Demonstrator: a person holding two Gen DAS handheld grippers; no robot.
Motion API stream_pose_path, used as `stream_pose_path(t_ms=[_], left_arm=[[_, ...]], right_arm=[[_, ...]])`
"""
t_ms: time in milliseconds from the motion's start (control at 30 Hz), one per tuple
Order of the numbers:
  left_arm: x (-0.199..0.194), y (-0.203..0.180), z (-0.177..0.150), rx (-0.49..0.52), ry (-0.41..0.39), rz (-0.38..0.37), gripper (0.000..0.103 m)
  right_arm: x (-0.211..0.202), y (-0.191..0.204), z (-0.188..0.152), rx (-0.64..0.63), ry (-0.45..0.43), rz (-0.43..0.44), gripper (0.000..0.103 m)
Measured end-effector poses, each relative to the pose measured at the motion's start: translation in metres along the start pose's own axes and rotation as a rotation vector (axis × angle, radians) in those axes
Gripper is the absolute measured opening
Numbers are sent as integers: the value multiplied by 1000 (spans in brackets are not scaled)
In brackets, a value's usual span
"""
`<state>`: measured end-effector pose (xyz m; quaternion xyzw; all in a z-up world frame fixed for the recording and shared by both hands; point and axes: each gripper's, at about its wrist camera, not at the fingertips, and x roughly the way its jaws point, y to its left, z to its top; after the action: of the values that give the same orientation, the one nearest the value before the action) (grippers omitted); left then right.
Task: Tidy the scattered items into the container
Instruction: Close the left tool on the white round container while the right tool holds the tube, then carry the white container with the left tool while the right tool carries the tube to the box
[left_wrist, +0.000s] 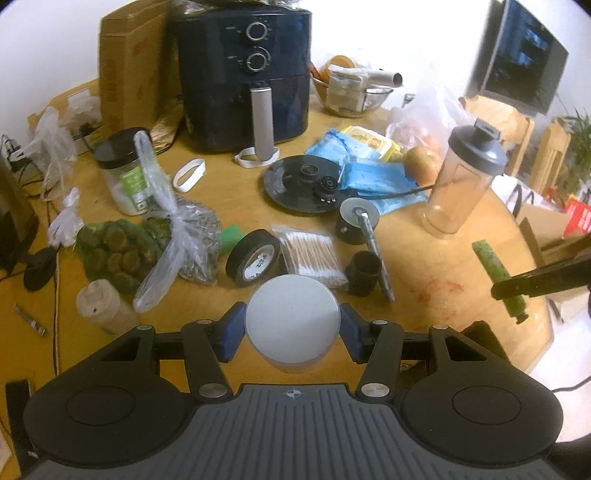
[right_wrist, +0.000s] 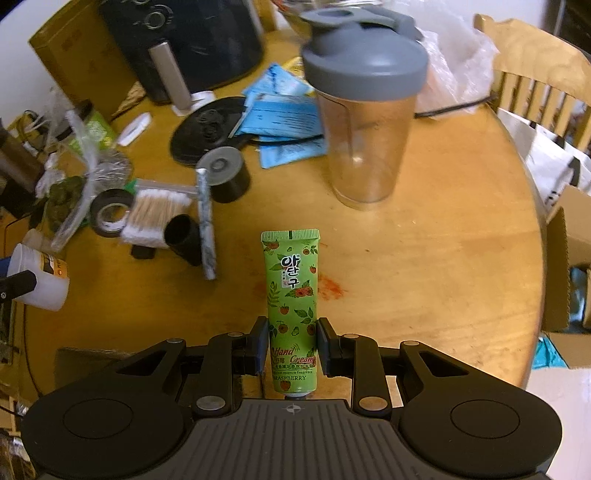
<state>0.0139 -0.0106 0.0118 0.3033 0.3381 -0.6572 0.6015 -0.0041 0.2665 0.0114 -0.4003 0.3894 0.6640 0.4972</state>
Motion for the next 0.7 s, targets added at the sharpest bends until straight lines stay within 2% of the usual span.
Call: stream_pose_path(t_ms=[400, 700], left_arm=[[-23, -22, -20, -7, 21, -17, 52], [-23, -33, -42, -6, 63, -31, 52]], right_arm=[[-10, 19, 0, -114, 0, 77, 30], [-13, 26, -8, -150, 9, 111, 30]])
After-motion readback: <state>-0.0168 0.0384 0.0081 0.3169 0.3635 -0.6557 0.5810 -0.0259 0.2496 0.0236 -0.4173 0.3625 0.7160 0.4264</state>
